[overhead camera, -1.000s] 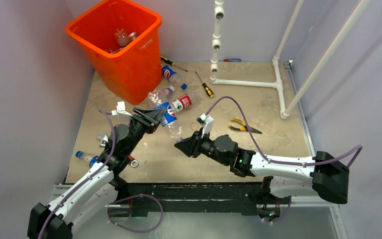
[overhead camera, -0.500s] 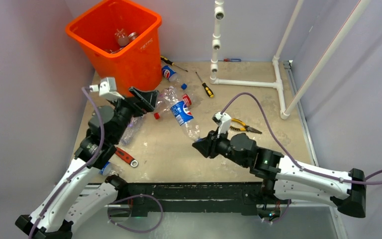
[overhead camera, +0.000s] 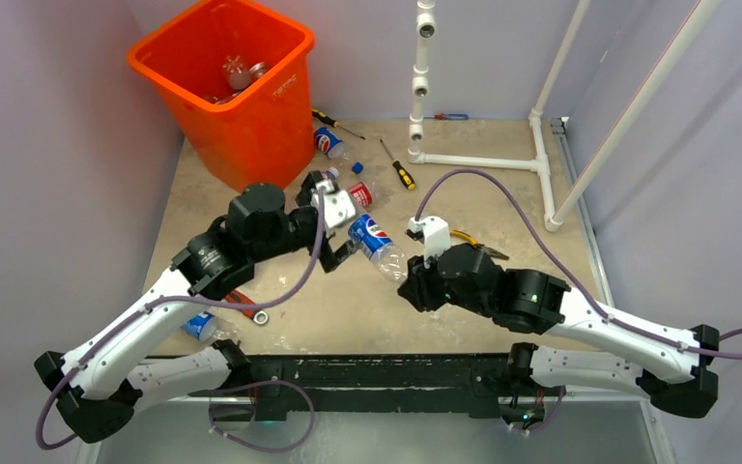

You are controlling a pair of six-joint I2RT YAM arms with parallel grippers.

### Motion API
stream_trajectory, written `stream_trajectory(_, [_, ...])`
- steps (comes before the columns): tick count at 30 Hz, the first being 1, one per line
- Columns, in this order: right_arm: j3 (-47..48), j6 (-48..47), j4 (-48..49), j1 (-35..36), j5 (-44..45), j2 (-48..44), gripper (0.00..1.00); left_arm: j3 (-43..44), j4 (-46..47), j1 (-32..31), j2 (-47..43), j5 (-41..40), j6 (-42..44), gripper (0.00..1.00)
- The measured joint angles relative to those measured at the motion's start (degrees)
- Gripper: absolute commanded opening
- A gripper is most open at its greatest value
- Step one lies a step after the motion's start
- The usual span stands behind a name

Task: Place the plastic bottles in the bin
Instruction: Place the plastic bottle in the trash bin.

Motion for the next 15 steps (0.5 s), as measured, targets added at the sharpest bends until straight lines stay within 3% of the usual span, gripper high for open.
stream_trajectory(7, [1.36,-2.25,-2.14,0.0,-0.57,-1.29,0.0,-1.33,-6.38,-1.53,-5.51,3.82,20.0,0.99])
stream_trajectory(15, [1.36,-5.95,0.02,0.0,-6.54,-0.44,0.0,-2.43,-6.25,-4.94,-4.07,3.13,30.14,0.99])
